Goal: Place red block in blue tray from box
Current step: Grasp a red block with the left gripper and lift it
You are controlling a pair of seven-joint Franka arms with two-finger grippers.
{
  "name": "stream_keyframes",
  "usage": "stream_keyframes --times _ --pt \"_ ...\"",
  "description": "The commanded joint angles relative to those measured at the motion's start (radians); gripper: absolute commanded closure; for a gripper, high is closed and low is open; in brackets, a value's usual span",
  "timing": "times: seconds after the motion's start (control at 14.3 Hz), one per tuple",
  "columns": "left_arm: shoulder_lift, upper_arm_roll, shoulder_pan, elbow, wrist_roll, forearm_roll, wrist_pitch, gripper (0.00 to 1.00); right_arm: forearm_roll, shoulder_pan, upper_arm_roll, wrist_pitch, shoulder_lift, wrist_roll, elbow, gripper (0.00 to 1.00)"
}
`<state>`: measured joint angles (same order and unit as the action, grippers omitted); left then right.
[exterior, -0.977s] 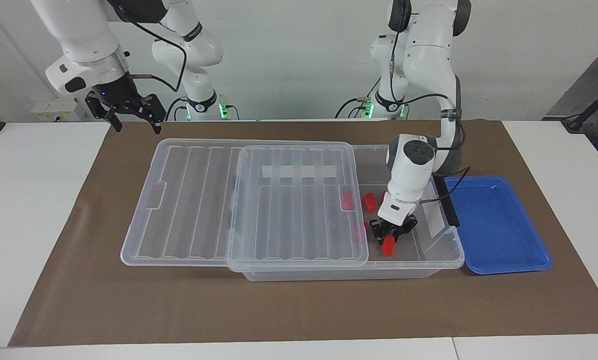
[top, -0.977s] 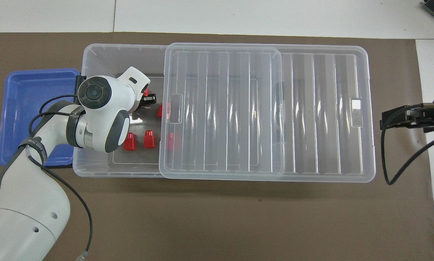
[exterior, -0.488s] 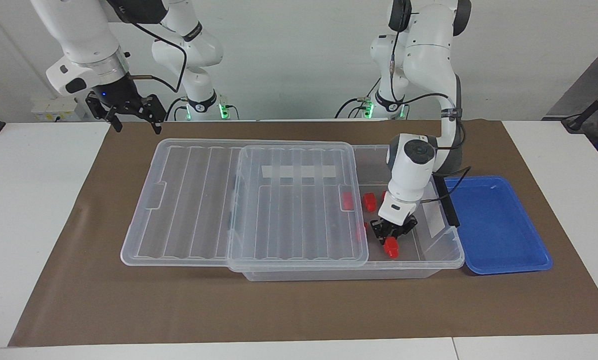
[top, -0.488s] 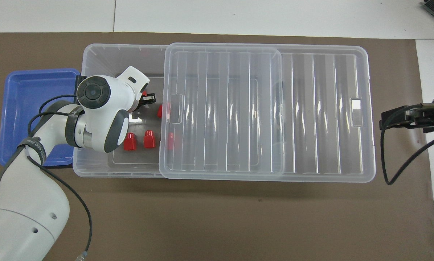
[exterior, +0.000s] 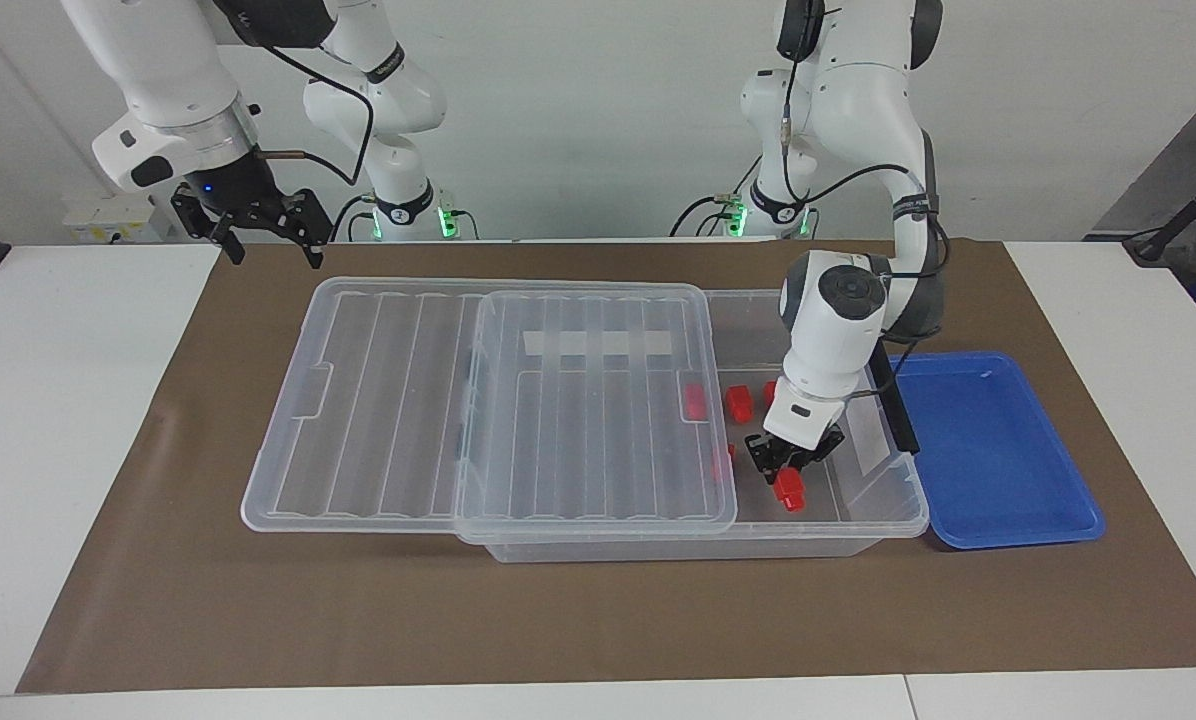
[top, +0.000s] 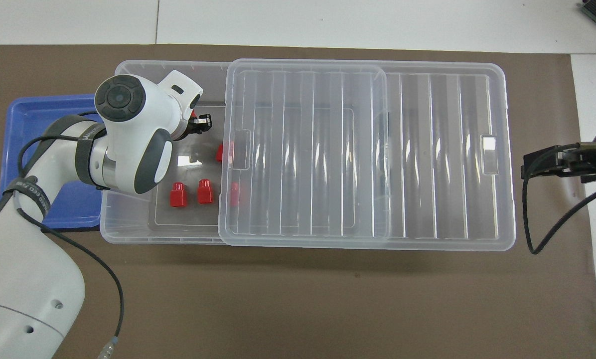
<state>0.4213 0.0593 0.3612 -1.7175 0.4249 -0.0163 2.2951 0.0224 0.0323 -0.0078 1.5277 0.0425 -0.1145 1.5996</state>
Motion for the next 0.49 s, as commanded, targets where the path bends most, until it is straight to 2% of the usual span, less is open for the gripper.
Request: stream_keyframes --times 0.0,0.21,0.42 --pt "-0.067 0.013 0.002 0.006 0.015 -0.016 -0.097 1.00 0.004 -0.011 0.005 0.002 0.011 -0.024 0.017 0.00" --pt "-0.136 0.017 0.001 0.010 0.020 -0.008 -0.195 1.00 0.004 -0.011 0.000 0.011 0.011 -0.019 0.022 0.00" --pt "-0.185 0.020 -0.004 0.071 0.023 -0.004 -0.349 1.00 -0.001 -0.011 0.000 0.035 0.013 -0.014 0.028 0.01"
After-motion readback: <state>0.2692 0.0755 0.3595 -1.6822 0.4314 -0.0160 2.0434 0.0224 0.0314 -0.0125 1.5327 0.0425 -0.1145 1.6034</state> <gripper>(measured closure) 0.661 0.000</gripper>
